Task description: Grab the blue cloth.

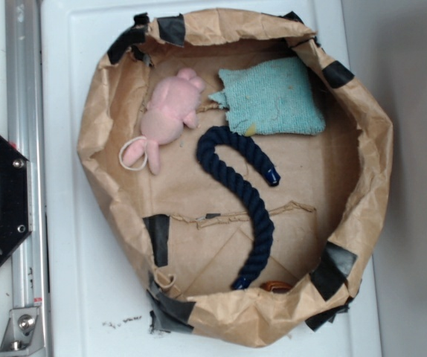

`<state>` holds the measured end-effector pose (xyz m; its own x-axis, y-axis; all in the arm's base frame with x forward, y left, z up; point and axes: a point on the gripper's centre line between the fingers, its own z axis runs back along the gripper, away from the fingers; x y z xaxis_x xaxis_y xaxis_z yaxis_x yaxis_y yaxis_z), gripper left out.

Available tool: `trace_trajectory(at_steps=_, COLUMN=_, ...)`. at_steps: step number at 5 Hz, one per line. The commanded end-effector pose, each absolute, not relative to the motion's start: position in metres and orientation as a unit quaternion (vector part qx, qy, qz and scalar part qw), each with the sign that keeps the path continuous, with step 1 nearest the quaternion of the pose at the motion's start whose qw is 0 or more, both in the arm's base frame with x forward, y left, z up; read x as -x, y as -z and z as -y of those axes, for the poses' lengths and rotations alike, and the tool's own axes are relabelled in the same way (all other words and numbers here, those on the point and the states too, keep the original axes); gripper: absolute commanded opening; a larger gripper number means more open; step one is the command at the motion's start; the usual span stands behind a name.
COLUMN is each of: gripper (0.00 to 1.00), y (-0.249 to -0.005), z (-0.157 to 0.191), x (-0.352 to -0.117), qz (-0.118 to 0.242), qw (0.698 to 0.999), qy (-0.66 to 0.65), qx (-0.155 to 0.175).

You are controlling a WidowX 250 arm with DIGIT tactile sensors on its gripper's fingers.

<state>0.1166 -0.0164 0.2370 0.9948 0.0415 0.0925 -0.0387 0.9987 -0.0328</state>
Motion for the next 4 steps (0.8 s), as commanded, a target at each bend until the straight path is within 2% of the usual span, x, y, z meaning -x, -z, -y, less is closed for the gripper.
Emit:
trace_trajectory(at_steps=1, gripper=1.0, y=-0.237, z=0.016, x=-0.117, qz=0.047, qw=0.999, qy=-0.02, qx=0.015)
trace_trajectory(at_steps=2, gripper=1.0, y=-0.187, z=-0.029, x=-0.167, qz=0.083, qw=0.986, qy=-0.14, qx=-0.037)
trace_trajectory(at_steps=3, gripper=1.0, y=-0.148, z=-0.04, x=-0.216, qz=0.118, qw=0.976, qy=-0.178, qx=-0.043)
trace_trajectory(at_steps=4, gripper=1.0, y=-0.124, z=-0.039, x=-0.257, qz=0.142, qw=0.97, qy=-0.195, qx=-0.038)
